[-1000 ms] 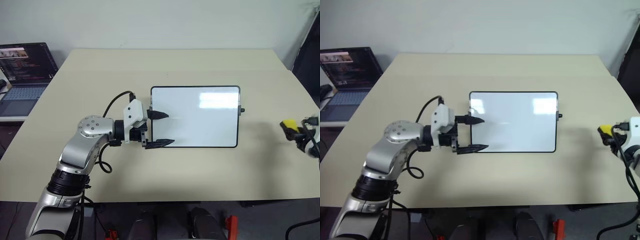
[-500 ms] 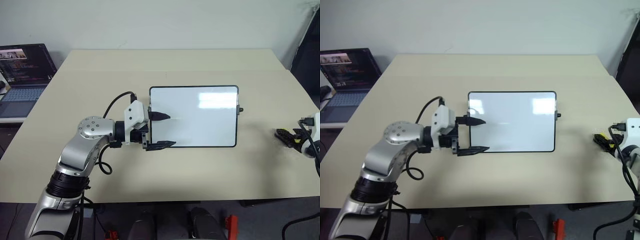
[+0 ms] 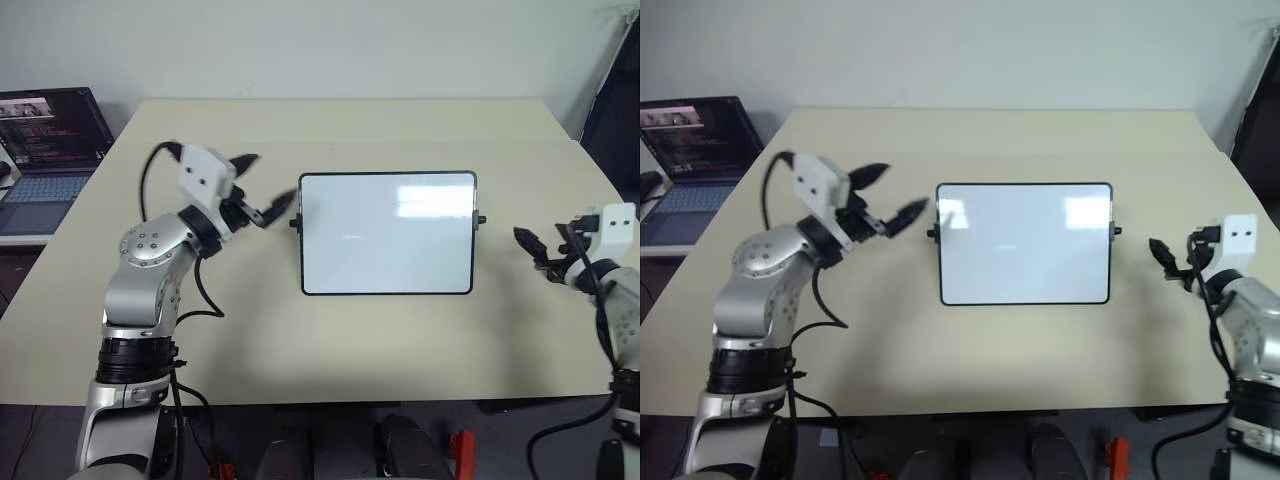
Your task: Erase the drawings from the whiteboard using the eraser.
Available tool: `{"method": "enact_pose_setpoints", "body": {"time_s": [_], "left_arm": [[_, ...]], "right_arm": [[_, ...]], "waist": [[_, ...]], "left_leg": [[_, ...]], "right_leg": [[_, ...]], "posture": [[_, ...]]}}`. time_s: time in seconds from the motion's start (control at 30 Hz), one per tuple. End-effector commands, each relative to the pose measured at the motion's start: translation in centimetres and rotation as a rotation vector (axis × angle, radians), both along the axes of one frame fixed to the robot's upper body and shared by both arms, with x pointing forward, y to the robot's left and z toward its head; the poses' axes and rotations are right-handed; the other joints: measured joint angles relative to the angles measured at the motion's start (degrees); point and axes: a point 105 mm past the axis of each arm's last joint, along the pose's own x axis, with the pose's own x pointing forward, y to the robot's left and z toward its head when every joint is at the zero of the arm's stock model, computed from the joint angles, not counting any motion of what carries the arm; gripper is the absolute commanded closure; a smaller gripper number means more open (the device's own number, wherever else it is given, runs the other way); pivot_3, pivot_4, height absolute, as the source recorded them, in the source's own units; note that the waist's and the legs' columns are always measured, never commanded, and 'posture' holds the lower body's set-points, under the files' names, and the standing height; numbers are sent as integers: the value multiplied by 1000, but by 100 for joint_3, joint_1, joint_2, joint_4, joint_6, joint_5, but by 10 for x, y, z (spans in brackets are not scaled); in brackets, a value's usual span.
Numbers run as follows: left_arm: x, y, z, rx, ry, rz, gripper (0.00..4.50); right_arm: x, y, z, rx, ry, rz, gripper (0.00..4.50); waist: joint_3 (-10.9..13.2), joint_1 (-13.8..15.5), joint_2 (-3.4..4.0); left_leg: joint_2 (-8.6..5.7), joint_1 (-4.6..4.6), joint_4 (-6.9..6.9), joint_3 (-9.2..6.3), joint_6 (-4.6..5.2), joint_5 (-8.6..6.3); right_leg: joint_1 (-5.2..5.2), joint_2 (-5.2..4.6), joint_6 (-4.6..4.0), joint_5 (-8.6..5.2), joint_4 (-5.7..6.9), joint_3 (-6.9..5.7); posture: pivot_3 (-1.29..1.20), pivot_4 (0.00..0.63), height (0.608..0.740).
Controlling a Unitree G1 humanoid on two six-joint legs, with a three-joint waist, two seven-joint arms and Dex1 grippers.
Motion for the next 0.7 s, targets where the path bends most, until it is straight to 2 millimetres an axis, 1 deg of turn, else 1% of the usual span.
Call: {"method": "enact_pose_setpoints", "body": {"time_s": [0.03, 0.1, 0.17, 0.23, 0.37, 0.43, 0.57, 0.63, 0.67, 0.7], "left_arm": [[2, 25, -12, -20, 12, 147, 0], [1, 28, -31, -49, 48, 174, 0], [-2, 27, -52, -62, 88, 200, 0], [-3, 27, -70, -128, 123, 248, 0], [-10, 20, -104, -134, 169, 287, 0], [-12, 17, -112, -128, 160, 304, 0], [-14, 11, -125, -136, 157, 346, 0], [-16, 0, -131, -112, 146, 335, 0], [-17, -7, -134, -101, 144, 319, 0], [-17, -10, -136, -109, 144, 321, 0]], "right_arm": [[0, -6, -1, 38, -94, -48, 19], [-2, -4, -9, 52, -114, -51, 19], [-2, 1, -12, 69, -137, -44, 19], [-3, 7, -18, 72, -144, -33, 19], [-2, 22, -24, 72, -168, -9, 19], [-2, 27, -25, 72, -186, -9, 19], [-3, 30, -32, 59, -210, -49, 19], [-4, 30, -35, 71, -217, -59, 19], [-5, 33, -35, 71, -220, -55, 19], [-6, 37, -35, 65, -226, -50, 19]], "waist": [[-1, 3, 1], [-2, 3, 3], [-2, 8, 3], [-1, 12, 3], [-2, 27, 2], [-3, 18, 3], [-4, 35, 2], [-4, 44, 3], [-4, 51, 3], [-5, 60, 4]], "left_leg": [[-3, -4, -1, 1, -11, 6], [-4, -1, -5, 4, -17, 10], [-5, 0, -6, 4, -18, 10], [-7, 0, -1, 3, -17, 9], [-8, 10, 3, 0, -10, 6], [-6, 14, 2, 1, -11, 7], [-9, 14, 3, 2, -13, 8], [-10, 13, 3, 3, -13, 8], [-11, 13, 2, 3, -13, 8], [-11, 12, 1, 2, -14, 8]], "right_leg": [[-6, -8, 0, 0, 0, 0], [-4, -20, 0, 0, -1, 0], [-4, -23, 0, 0, -1, 0], [-5, -25, 1, 0, 5, 0], [-2, -25, 1, 1, 20, 0], [-1, -22, 1, 1, 23, 0], [0, -24, 1, 1, 23, 1], [0, -25, 1, 1, 22, 1], [0, -26, 1, 1, 21, 1], [0, -26, 1, 1, 21, 1]], "posture": [[0, 150, 740], [0, 150, 740], [0, 150, 740], [0, 150, 740], [0, 150, 740], [0, 150, 740], [0, 150, 740], [0, 150, 740], [0, 150, 740], [0, 150, 740]]}}
